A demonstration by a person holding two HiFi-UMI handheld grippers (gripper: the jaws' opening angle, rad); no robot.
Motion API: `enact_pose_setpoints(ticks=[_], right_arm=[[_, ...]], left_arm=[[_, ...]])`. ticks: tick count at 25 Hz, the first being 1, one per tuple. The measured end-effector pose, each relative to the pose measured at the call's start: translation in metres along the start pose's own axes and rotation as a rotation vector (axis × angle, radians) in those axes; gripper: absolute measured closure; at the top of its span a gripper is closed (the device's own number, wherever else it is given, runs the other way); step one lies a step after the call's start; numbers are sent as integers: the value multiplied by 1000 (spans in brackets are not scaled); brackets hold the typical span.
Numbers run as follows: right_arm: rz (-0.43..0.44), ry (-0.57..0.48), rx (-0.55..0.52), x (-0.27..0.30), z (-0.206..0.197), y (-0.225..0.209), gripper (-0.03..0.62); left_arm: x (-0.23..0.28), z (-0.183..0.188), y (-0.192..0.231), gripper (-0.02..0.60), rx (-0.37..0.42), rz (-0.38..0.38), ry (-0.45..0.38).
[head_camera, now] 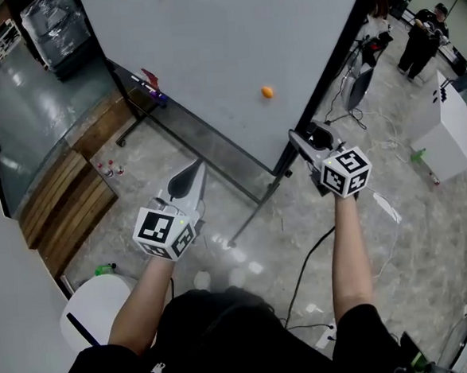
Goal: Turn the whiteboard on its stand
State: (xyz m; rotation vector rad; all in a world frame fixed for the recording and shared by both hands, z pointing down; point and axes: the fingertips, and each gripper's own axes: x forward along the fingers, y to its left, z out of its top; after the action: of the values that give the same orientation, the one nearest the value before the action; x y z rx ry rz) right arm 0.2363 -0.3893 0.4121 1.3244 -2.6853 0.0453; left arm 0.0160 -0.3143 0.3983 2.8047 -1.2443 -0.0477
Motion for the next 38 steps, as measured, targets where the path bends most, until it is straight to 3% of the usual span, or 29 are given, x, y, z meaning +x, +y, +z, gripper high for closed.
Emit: enact_pose_setpoints(ticks=[11, 20, 29, 38], right_arm=[[-135, -4, 16, -12, 2, 4, 341], [-234, -15, 20, -33, 9, 10, 339], [-276, -64, 33, -50, 28, 31, 339], [-260, -167, 54, -63, 44, 108, 456]], left_arm=[[-6, 9, -2, 578, 2, -58, -16], [-11, 21, -3, 578, -2, -104, -45], [-24, 27, -3, 578, -5, -128, -67], [-32, 27, -1, 578, -5, -150, -73]])
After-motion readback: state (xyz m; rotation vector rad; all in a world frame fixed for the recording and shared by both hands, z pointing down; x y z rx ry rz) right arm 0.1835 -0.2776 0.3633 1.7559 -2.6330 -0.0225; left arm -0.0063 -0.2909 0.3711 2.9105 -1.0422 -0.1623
